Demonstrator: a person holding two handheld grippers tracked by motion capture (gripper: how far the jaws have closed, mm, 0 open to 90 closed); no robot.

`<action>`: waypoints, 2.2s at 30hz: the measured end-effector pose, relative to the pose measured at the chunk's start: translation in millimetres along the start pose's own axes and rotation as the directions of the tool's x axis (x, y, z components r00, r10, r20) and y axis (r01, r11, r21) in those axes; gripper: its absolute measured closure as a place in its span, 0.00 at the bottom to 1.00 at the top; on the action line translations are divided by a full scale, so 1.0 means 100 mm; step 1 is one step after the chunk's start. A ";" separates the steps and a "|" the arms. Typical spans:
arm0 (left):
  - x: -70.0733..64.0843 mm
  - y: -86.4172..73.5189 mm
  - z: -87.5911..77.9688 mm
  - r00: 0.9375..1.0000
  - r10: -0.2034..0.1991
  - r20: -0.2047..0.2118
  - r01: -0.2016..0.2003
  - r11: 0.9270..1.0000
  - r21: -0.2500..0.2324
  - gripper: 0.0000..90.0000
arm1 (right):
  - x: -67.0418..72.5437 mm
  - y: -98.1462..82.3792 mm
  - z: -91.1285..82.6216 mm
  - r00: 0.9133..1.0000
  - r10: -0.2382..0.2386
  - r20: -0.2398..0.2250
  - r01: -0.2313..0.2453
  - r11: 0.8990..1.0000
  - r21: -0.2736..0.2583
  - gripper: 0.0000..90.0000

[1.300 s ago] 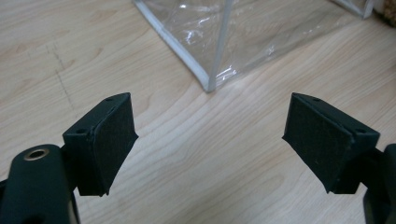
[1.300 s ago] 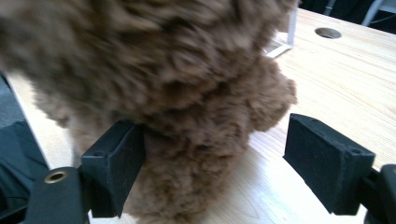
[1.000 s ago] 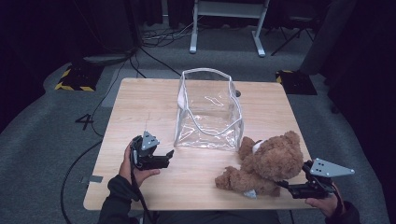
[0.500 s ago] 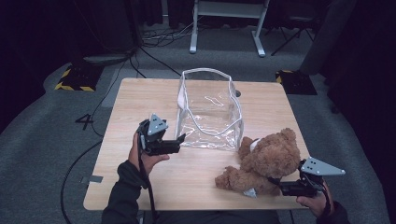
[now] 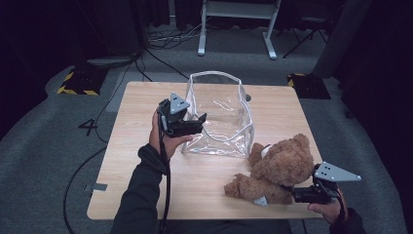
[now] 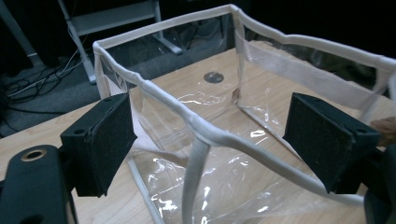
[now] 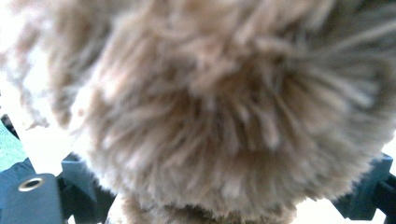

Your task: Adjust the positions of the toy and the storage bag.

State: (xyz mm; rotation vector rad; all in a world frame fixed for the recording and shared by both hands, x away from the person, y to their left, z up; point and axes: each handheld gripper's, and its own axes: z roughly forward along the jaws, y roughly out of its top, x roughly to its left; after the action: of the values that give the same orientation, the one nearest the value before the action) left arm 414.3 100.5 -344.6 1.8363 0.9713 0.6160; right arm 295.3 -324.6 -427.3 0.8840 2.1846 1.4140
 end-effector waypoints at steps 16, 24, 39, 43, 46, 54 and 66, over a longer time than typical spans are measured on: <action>0.18 0.00 0.27 0.988 -0.064 0.138 0.057 0.997 0.054 0.46 | 0.04 0.02 0.02 1.000 -0.016 -0.018 0.016 1.000 -0.007 0.14; 0.18 0.02 0.23 0.989 -0.013 0.150 -0.002 0.995 0.097 0.72 | 0.05 0.06 0.06 1.000 -0.011 -0.020 0.011 1.000 -0.008 0.13; -0.07 0.01 0.38 0.977 -0.007 0.211 -0.005 0.998 0.057 0.81 | 0.04 0.01 -0.01 0.996 -0.087 -0.014 0.087 0.996 -0.003 0.51; -0.21 0.05 0.46 0.971 0.013 0.239 -0.027 0.998 0.054 0.81 | 0.01 -0.03 -0.09 0.996 -0.088 -0.016 0.088 0.996 -0.014 0.56; -0.34 0.09 0.55 0.967 0.038 0.252 -0.054 0.997 0.057 0.81 | -0.03 -0.08 -0.19 0.996 -0.084 0.000 0.084 0.996 -0.025 0.58; -0.49 0.14 0.58 0.959 0.080 0.273 -0.095 0.995 0.041 0.82 | -0.13 -0.19 -0.44 0.996 -0.079 0.034 0.080 0.996 -0.029 0.60; -0.32 0.00 0.25 0.957 0.084 0.276 -0.085 0.996 -0.009 0.68 | -0.17 -0.25 -0.63 0.995 -0.066 0.073 0.068 0.997 -0.033 0.63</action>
State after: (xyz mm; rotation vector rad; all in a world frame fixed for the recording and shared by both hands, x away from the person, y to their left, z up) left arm 415.0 62.1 -355.6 1.9129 0.7112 0.3937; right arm 261.0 -384.9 -424.3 0.8284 2.1096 1.3634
